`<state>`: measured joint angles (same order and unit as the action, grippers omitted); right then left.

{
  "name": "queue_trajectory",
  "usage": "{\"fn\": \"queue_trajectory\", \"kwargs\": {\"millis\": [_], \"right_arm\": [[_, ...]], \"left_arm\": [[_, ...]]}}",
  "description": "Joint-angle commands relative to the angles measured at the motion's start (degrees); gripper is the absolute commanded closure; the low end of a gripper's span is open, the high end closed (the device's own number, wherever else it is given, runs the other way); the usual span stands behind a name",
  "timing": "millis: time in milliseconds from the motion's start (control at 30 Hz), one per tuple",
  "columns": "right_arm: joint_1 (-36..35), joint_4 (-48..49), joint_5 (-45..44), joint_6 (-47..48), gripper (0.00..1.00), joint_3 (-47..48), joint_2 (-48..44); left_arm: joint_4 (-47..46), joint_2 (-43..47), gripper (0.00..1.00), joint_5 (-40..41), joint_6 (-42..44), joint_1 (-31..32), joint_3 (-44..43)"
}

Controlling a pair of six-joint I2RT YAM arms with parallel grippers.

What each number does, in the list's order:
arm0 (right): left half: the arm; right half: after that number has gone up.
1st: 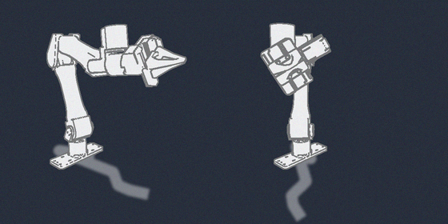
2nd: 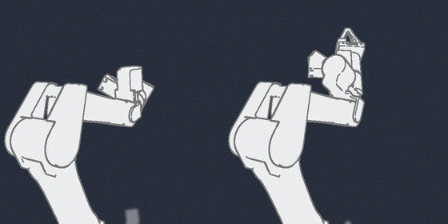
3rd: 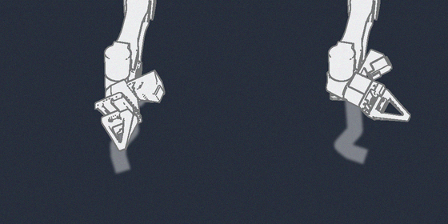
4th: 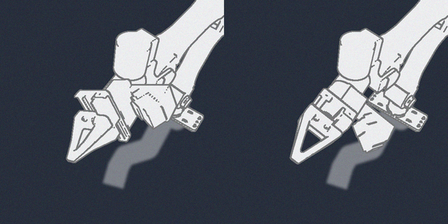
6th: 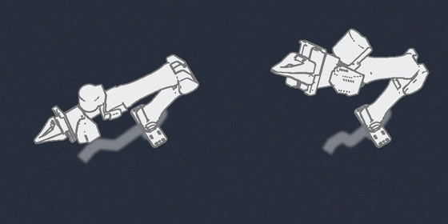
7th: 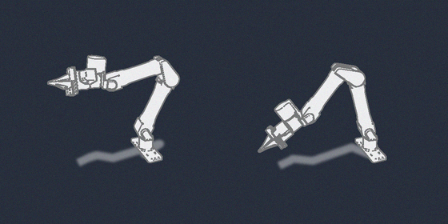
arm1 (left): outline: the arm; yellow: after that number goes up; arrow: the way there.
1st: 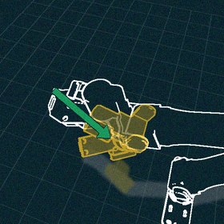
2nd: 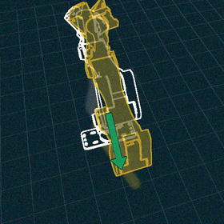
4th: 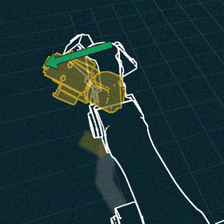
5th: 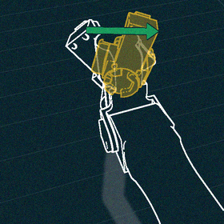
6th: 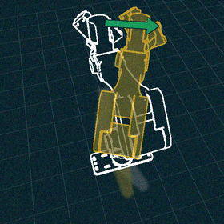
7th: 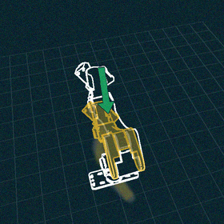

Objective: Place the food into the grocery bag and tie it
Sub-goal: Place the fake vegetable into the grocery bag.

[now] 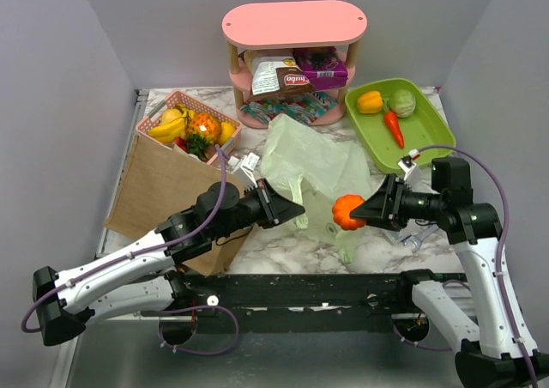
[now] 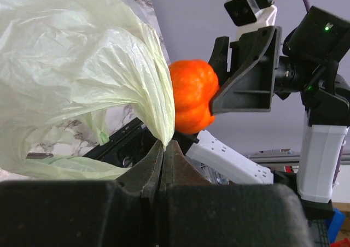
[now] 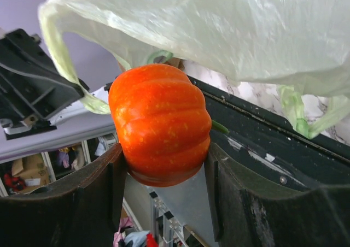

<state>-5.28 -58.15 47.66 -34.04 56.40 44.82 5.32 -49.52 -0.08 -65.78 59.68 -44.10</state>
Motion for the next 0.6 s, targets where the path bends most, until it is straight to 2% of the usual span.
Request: {"fn": "queue_trajectory", "kwargs": {"millis": [0, 367, 567], "right_arm": [[-0.3, -4.9, 0.8, 2.0, 0.59, -0.6, -1.2], [-0.3, -5.7, -4.2, 1.3, 0.59, -0.4, -1.3], [-0.3, -0.3, -6.5, -0.8, 0.59, -0.6, 0.8]], "left_arm": [[0.0, -3.8, 1.0, -1.8, 2.0, -0.2, -5.7], [-3.9, -14.0, 1.0, -7.4, 1.6, -0.2, -15.1], [-5.0, -16.4, 1.0, -9.6, 0.6, -0.2, -17.5]]}}
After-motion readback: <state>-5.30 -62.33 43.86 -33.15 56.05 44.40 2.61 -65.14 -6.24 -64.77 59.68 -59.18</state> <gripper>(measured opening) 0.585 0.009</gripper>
